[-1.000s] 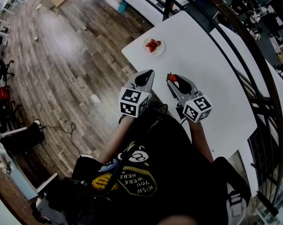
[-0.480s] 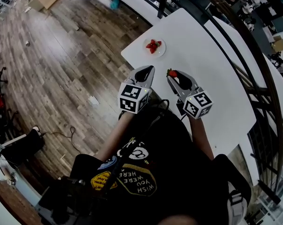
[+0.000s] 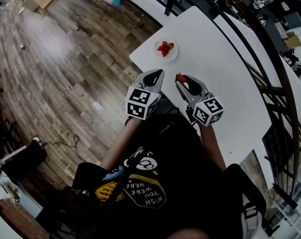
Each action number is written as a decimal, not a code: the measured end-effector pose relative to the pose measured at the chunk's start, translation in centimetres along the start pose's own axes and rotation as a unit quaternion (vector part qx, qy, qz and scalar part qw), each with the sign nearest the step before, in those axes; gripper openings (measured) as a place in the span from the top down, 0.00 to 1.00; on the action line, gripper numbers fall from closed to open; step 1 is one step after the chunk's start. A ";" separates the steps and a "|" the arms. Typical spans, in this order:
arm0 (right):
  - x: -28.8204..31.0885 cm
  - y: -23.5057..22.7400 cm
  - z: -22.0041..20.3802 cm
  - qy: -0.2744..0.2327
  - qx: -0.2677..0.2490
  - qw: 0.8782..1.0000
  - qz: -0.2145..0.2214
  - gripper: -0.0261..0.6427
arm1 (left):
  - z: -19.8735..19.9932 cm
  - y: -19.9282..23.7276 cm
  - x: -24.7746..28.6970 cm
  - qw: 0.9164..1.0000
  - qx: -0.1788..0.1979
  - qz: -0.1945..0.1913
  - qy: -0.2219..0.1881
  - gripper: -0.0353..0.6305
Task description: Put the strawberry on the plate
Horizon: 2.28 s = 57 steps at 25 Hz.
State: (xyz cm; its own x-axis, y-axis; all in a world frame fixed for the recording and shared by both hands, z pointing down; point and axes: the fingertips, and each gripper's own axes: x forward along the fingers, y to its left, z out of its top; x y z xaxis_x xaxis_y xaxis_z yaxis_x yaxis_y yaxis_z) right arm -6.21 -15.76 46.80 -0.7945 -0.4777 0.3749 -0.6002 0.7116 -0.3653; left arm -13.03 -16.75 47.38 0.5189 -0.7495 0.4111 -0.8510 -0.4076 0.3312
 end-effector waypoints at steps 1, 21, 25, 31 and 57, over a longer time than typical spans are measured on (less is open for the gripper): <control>0.2 -0.2 -0.2 0.004 0.001 1.000 0.000 0.75 | 0.0 0.2 0.1 1.000 -0.002 0.001 0.001 0.95; 4.8 -8.1 -2.7 0.055 -0.036 0.998 0.010 0.75 | -2.1 2.7 8.3 0.999 0.005 0.031 0.044 0.95; 5.9 -9.5 -3.3 0.062 -0.039 0.997 0.008 0.75 | -2.3 3.8 9.5 0.998 0.010 0.040 0.048 0.95; 7.0 -9.3 -3.5 0.070 -0.027 0.997 -0.008 0.75 | -3.6 6.0 9.6 0.997 0.006 0.035 0.071 0.95; 12.1 -11.5 -4.9 0.090 0.020 0.989 -0.114 0.75 | -4.0 10.9 13.8 0.989 0.032 -0.065 0.132 0.95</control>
State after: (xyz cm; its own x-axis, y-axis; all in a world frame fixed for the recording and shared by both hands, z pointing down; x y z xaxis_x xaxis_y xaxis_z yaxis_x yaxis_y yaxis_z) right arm -8.46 -27.23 59.75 -0.6102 -0.5221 0.5959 -0.7684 0.5731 -0.2848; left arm -14.82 -29.39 60.04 0.6205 -0.5297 0.5783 -0.7745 -0.5298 0.3457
